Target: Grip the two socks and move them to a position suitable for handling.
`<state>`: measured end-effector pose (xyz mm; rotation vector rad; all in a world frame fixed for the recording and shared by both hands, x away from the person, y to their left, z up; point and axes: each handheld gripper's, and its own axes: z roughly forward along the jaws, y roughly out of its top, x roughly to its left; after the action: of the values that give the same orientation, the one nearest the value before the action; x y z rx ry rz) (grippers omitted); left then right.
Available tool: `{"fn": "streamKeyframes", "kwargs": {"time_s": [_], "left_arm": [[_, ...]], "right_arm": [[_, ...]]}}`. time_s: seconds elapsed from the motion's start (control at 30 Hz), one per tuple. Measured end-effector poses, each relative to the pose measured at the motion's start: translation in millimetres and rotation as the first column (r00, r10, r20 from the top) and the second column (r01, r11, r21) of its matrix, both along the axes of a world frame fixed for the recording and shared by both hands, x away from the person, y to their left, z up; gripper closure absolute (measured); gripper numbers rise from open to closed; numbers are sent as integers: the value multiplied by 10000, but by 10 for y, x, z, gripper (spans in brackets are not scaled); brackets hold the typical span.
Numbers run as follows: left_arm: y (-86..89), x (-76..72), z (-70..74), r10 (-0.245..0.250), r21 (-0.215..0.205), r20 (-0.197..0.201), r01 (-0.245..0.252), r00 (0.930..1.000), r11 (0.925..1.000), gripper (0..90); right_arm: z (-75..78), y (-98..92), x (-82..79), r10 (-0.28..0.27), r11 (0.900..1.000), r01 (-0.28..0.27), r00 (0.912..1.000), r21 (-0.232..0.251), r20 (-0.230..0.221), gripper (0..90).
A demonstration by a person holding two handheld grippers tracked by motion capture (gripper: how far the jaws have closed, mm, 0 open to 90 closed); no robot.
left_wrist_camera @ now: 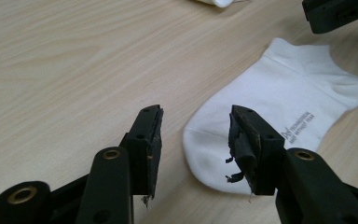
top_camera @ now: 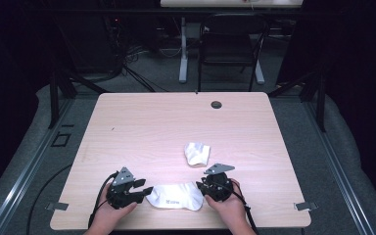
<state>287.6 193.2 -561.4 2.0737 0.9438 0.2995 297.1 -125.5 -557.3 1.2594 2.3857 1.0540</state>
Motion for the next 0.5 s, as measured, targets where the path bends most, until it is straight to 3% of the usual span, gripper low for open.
{"fn": "streamKeyframes", "kwargs": {"time_s": [0.23,0.43,0.5], "left_arm": [[21,113,-30,177,33,-56,-177,9998,9998,522],[-5,130,-35,91,28,-37,-91,10000,10000,522],[-12,127,-36,90,-5,-45,-90,9999,10000,521]], "right_arm": [[88,48,345,-577,9980,585,9978,-246,324,794],[91,97,691,-1384,9896,1402,9889,-321,534,797],[78,98,736,-1507,9877,1527,9871,-331,544,797]]}}
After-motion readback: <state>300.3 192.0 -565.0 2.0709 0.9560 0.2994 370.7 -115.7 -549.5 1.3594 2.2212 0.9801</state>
